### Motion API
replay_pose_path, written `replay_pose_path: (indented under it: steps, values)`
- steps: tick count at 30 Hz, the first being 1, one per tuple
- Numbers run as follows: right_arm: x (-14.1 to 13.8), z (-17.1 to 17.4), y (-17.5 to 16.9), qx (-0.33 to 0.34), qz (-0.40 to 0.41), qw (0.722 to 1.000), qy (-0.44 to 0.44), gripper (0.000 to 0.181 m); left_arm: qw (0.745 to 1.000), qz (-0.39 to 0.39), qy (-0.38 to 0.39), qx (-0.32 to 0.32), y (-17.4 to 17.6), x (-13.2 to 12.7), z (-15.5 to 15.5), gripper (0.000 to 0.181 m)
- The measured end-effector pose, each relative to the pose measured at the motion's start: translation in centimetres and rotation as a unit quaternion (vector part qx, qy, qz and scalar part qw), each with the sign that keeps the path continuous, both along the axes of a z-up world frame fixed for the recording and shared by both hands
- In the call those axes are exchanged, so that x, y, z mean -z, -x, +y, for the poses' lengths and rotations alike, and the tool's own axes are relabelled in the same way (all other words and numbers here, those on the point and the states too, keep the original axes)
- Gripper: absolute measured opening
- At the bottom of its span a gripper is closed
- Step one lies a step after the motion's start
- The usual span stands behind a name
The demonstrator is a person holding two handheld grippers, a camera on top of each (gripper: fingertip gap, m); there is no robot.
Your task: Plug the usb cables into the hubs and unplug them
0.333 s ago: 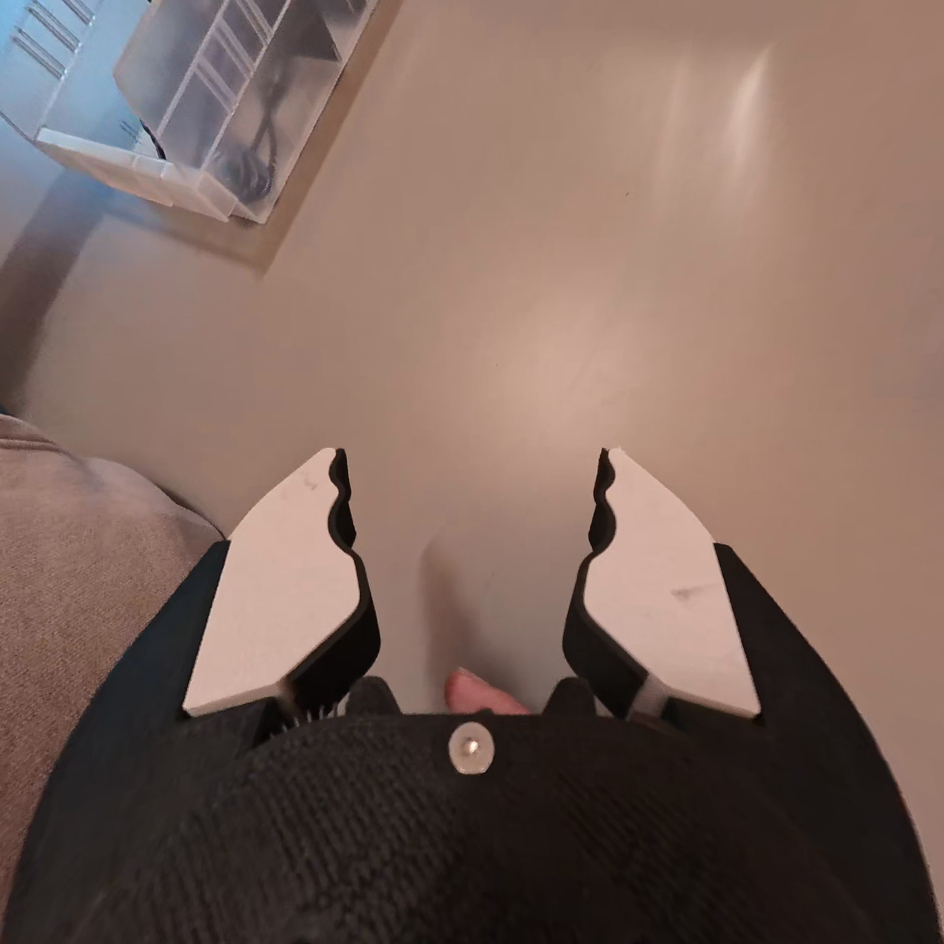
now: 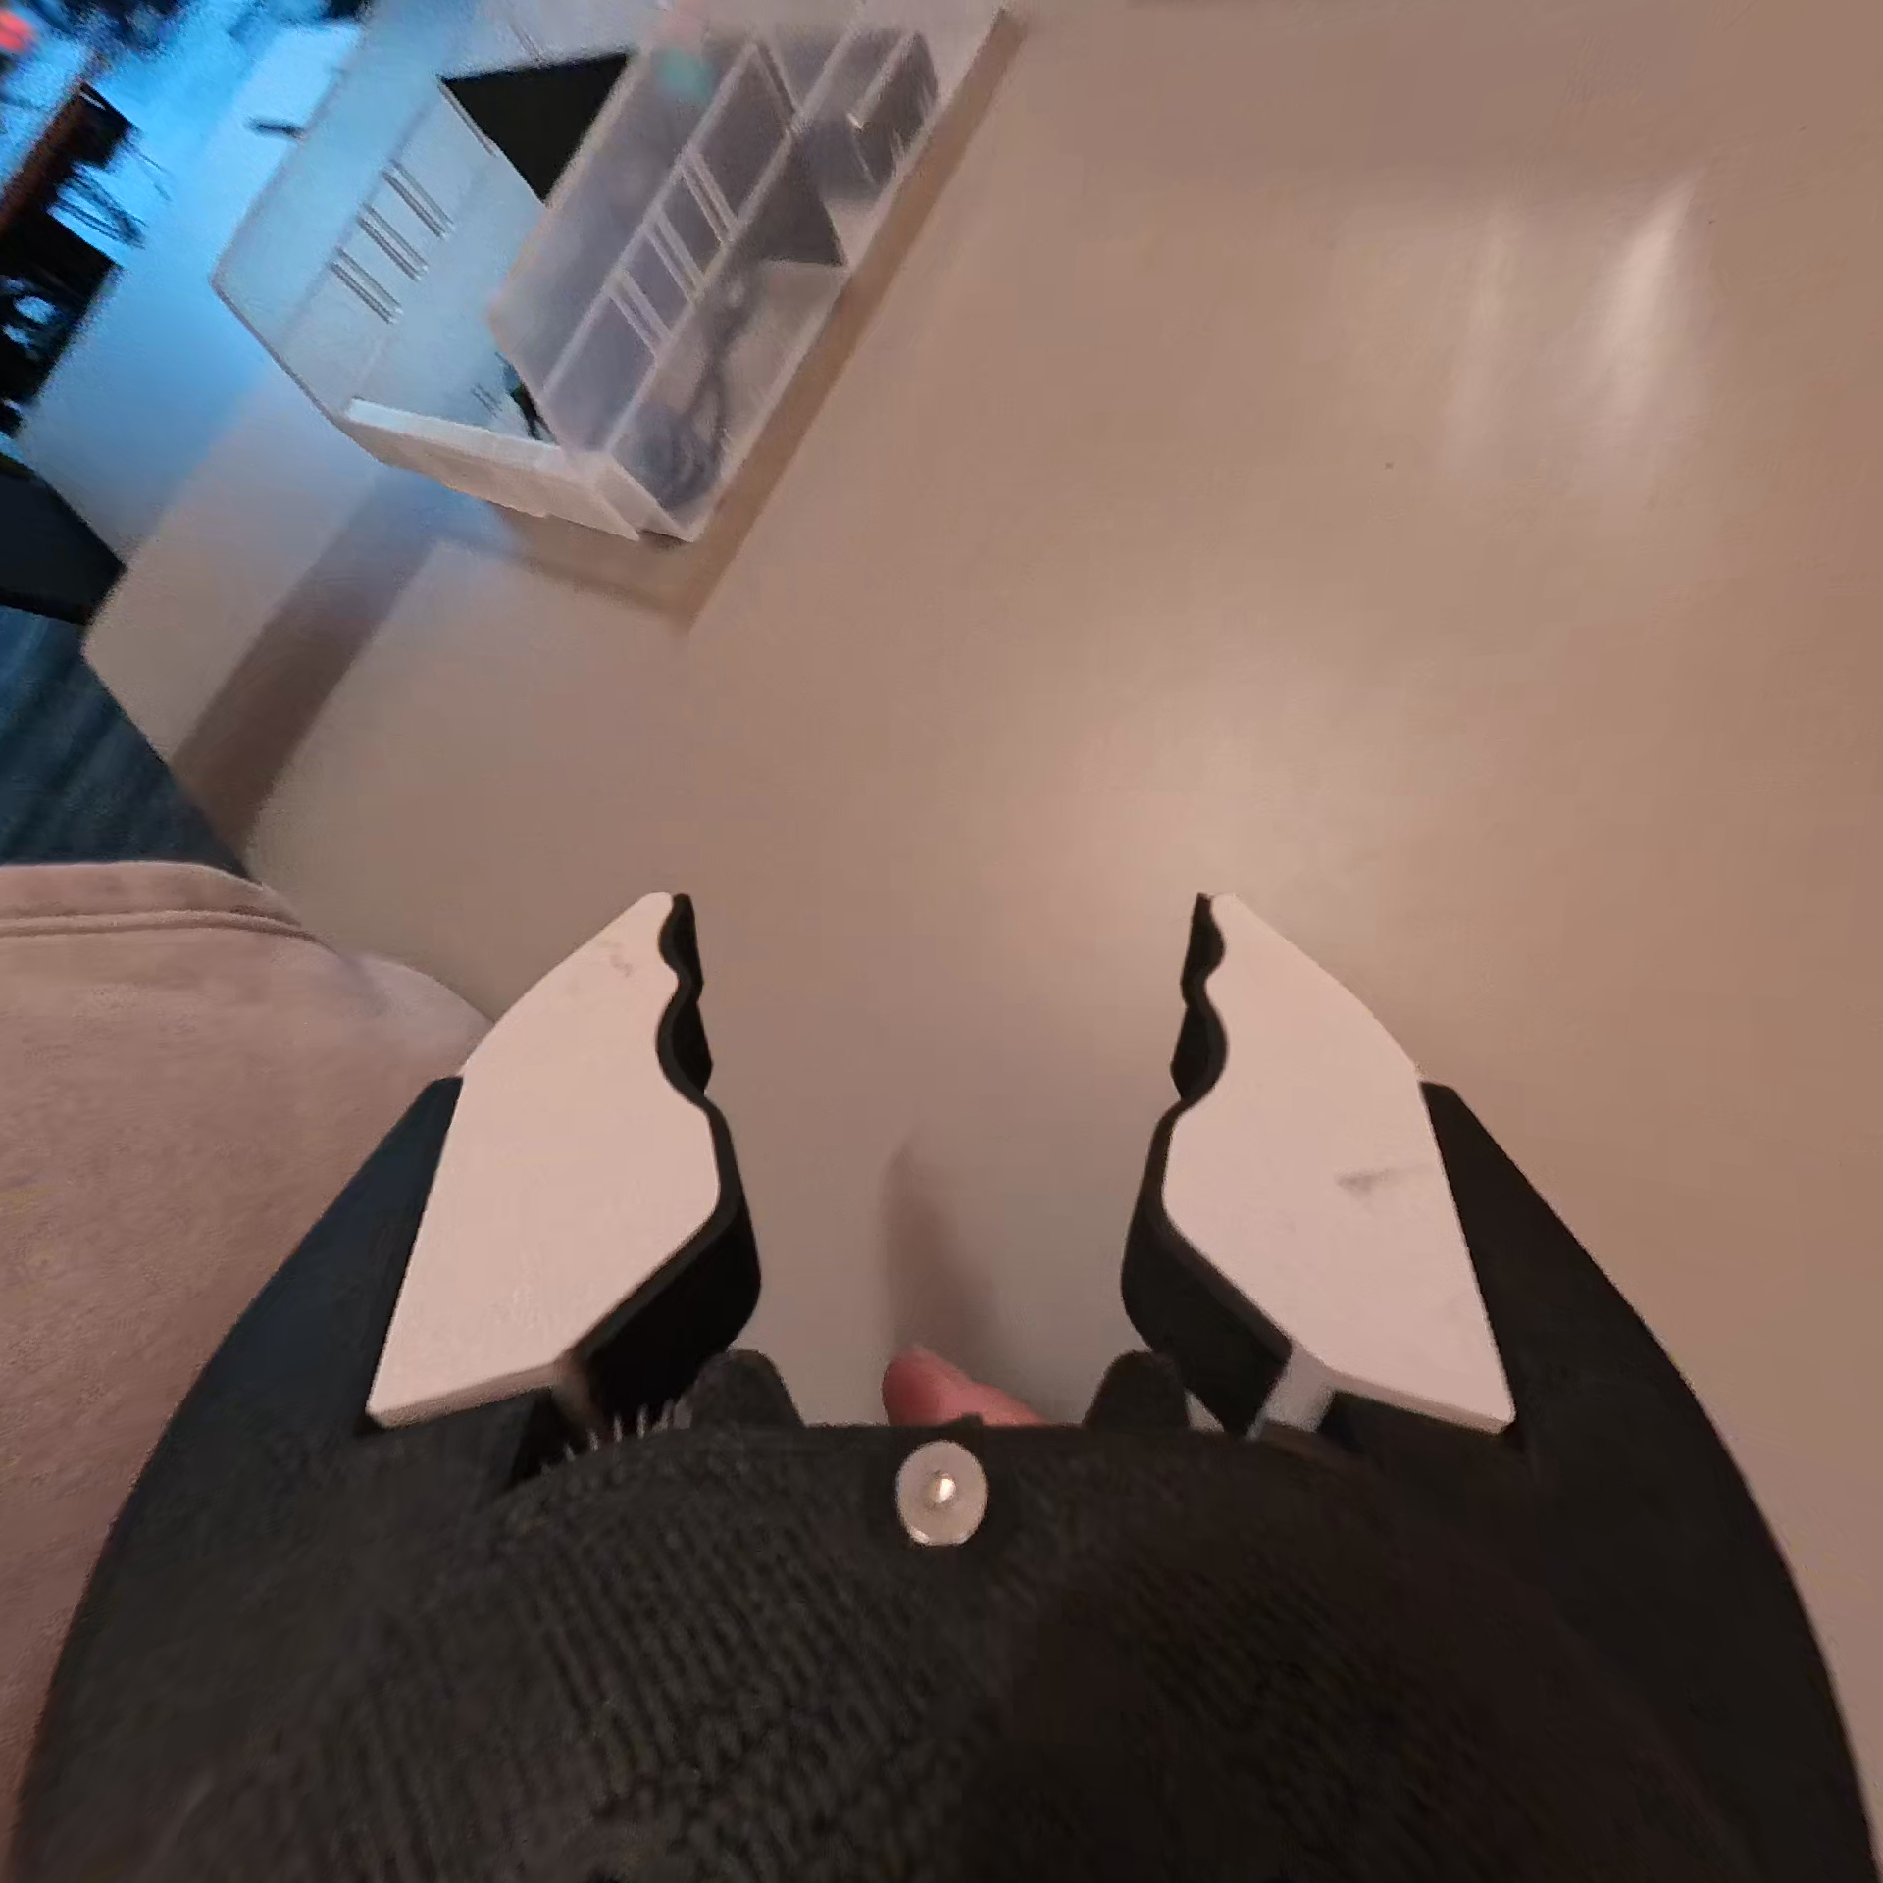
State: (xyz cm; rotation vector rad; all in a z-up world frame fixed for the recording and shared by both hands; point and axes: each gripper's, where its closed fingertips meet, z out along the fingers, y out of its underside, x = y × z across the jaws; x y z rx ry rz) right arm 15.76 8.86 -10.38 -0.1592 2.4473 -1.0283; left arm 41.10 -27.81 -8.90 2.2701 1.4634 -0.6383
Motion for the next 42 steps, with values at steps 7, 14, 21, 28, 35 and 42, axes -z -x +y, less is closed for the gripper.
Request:
replay_pose_path:
  steps: [7, 14, 21, 28, 35, 42]
  values:
    - [-6.9, -6.1, -3.7, -0.103, -0.126, 0.978, 0.127, 0.091, 0.959, 0.192, 0.168, 0.126, 8.7, -12.2, 11.4, 0.058]
    - [-12.8, -8.1, -4.6, -0.216, -0.171, 0.939, 0.205, 0.070, 0.898, 0.278, 0.224, 0.257, 18.8, -12.2, 25.2, 0.058]
    - [-10.6, -3.8, -1.4, -0.264, -0.137, 0.933, 0.200, 0.029, 0.900, 0.309, 0.188, 0.243, 23.4, -8.1, 29.6, 0.058]
    - [-9.2, -2.6, 4.1, -0.191, -0.056, 0.944, 0.264, 0.029, 0.827, 0.549, -0.093, -0.076, 25.4, -5.7, 30.3, 0.087]
    - [-10.4, -2.3, 5.2, -0.196, 0.121, 0.899, 0.373, 0.029, 0.352, 0.639, -0.622, -0.284, 29.5, -7.6, 34.5, 0.101]
    - [-9.6, -1.9, 2.8, -0.240, 0.151, 0.872, 0.400, 0.029, 0.238, 0.629, -0.672, -0.310, 28.4, -8.0, 33.3, 0.058]
